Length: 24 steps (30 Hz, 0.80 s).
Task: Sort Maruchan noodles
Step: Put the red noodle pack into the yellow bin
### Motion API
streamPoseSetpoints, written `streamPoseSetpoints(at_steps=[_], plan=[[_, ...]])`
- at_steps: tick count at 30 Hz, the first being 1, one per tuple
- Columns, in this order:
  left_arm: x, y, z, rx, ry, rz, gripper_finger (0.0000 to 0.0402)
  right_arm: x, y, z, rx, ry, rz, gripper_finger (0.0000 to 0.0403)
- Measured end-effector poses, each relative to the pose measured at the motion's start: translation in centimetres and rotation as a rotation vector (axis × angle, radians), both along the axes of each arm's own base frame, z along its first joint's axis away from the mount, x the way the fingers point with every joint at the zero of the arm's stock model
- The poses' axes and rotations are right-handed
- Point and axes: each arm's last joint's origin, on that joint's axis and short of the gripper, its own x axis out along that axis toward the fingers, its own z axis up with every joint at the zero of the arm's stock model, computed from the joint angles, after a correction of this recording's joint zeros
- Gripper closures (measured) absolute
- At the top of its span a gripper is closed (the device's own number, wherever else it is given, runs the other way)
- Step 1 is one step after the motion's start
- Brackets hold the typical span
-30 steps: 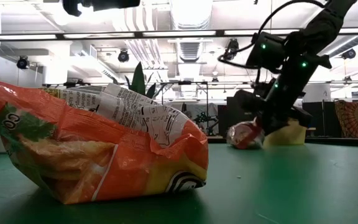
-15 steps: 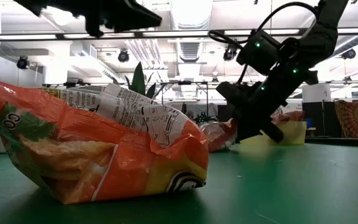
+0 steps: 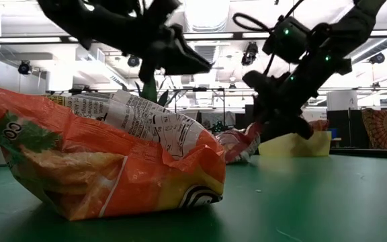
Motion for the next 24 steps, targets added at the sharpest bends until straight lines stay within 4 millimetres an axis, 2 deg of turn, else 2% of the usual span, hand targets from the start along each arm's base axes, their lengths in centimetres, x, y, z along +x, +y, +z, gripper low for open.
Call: streamPoseSetpoints(at_steps=[6,12,16,24], plan=[[2.4,1.3,-2.2,-0.032,0.072,-0.023,0.0327,-1.7,-0.2,2.3,-0.025,0.002,-0.038,0.0177],[3.2,2.9,-5.5,-0.060,0.173,-0.005,0.0327,-2.2,-0.3,3.6,-0.070,-0.053,-0.061,0.0128],[3.3,3.7,-6.7,-0.066,0.209,0.017,0.0327,-1.9,-0.3,3.1,-0.057,-0.050,-0.065,0.0103],[3.4,4.7,-6.8,-0.107,0.193,0.058,0.0327,-0.6,-0.3,0.5,0.011,0.002,-0.080,0.0067]])
